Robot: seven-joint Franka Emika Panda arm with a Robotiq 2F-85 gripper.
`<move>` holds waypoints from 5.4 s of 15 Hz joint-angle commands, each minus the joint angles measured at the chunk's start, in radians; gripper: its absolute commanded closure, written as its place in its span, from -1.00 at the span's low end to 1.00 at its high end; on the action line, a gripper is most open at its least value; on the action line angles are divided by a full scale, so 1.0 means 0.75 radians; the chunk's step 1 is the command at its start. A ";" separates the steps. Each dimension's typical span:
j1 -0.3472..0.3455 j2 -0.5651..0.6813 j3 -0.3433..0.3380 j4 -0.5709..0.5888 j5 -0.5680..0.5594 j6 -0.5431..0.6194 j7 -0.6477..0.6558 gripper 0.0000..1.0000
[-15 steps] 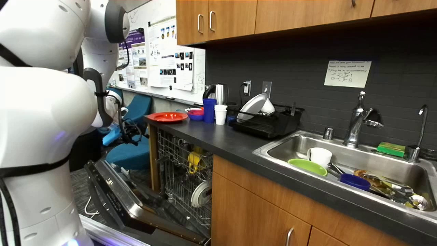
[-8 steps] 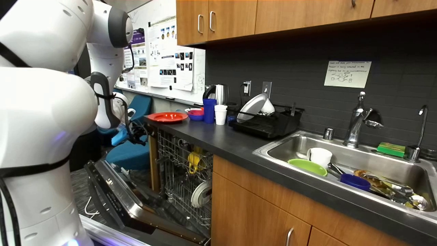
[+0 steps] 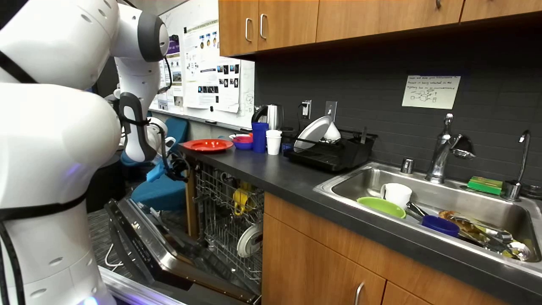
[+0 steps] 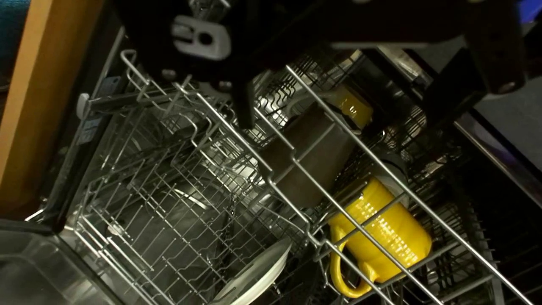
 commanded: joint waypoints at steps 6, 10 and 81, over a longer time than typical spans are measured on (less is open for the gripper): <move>-0.052 0.056 -0.009 0.006 0.003 0.094 -0.065 -1.00; -0.063 0.066 -0.013 0.014 -0.002 0.114 -0.093 -1.00; -0.079 0.115 -0.071 0.010 -0.604 -0.061 0.151 -1.00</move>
